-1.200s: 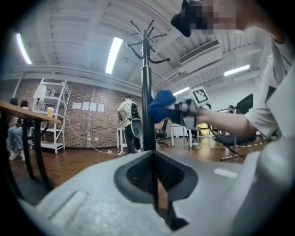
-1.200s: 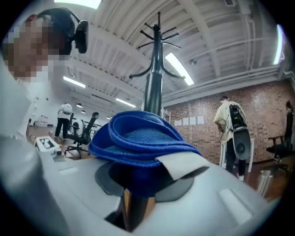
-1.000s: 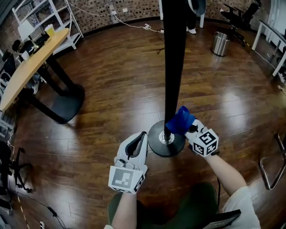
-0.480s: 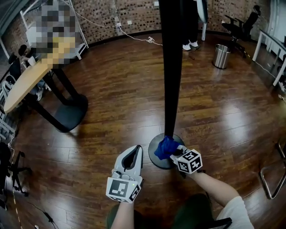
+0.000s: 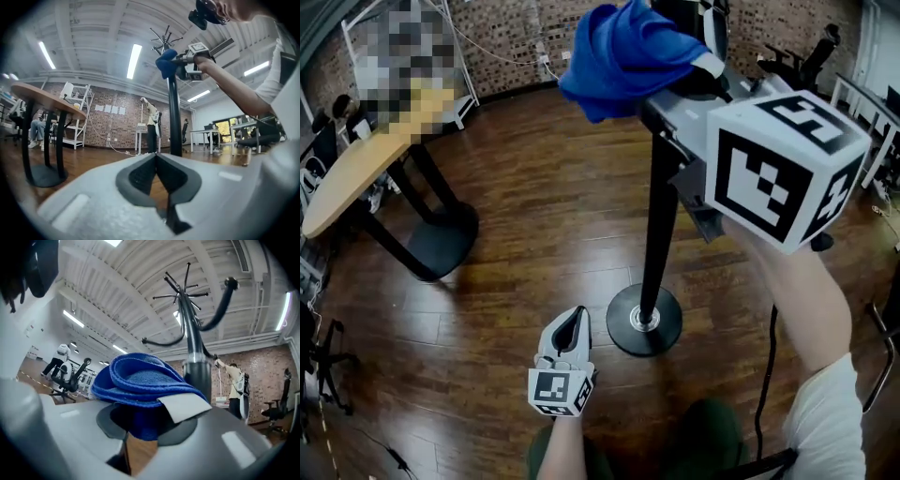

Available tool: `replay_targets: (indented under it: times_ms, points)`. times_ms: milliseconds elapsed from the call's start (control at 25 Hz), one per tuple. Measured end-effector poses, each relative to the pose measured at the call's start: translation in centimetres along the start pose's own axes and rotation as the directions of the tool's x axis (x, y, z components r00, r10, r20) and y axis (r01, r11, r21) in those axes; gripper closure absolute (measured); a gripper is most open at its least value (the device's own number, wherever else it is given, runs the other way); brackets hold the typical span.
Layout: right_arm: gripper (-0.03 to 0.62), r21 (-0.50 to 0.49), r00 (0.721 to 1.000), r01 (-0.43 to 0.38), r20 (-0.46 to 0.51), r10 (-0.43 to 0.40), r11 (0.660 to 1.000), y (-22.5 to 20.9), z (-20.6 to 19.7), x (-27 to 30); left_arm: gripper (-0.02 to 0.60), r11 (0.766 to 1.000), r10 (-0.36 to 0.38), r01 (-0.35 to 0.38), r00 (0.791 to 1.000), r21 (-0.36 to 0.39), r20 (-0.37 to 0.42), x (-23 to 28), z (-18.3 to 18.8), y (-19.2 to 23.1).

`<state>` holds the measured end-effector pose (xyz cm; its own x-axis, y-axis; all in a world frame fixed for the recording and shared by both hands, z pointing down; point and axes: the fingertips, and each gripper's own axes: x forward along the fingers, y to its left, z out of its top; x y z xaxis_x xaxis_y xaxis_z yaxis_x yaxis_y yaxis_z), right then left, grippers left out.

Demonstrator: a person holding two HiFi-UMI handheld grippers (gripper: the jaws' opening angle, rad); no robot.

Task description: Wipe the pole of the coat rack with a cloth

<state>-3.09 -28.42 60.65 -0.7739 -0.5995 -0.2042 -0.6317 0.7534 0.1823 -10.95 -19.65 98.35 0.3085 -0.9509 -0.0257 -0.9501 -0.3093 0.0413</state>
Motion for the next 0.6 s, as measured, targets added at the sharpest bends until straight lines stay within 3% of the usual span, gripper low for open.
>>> replay_targets:
  times_ms: [120,200,280,320,360,440,520,600]
  points:
    - [0.487,0.016,0.994,0.017,-0.104,-0.015,1.0,0.6,-9.1,-0.7,0.581,1.0,0.01,-0.011,1.0,0.006,0.024,-0.1,1.5,0.5]
    - [0.487,0.057,0.98,0.027,-0.199,-0.015,0.998,2.8,-20.1,-2.3,0.581,1.0,0.028,-0.028,0.999,0.013,0.028,-0.4,1.9,1.1]
    - [0.487,0.121,0.942,0.076,-0.335,-0.031,0.99,5.6,-34.3,-4.9,0.581,0.999,0.043,-0.043,0.999,0.014,0.022,-0.8,1.8,1.9]
    - [0.487,0.157,0.903,0.114,-0.428,-0.036,0.981,7.0,-42.0,-6.6,0.581,0.999,0.05,-0.05,0.999,0.013,0.018,-1.0,1.8,2.2]
    - [0.487,0.184,0.848,0.159,-0.529,-0.038,0.97,8.3,-49.7,-8.5,0.581,0.998,0.059,-0.059,0.998,0.01,0.013,-1.3,1.9,2.5]
    - [0.49,0.193,0.707,0.236,-0.706,-0.033,0.952,10.4,-63.4,-12.3,0.581,0.997,0.073,-0.073,0.997,0.0,0.007,-1.7,2.5,2.8]
    - [0.491,0.168,0.594,0.288,-0.803,-0.038,0.943,11.5,-72.6,-15.4,0.581,0.997,0.072,-0.072,0.997,-0.004,0.013,-2.0,2.9,2.8]
    - [0.491,0.165,0.543,0.315,-0.839,-0.034,0.935,12.6,-77.5,-17.4,0.581,0.998,0.067,-0.067,0.998,-0.001,0.018,-2.3,3.0,2.8]
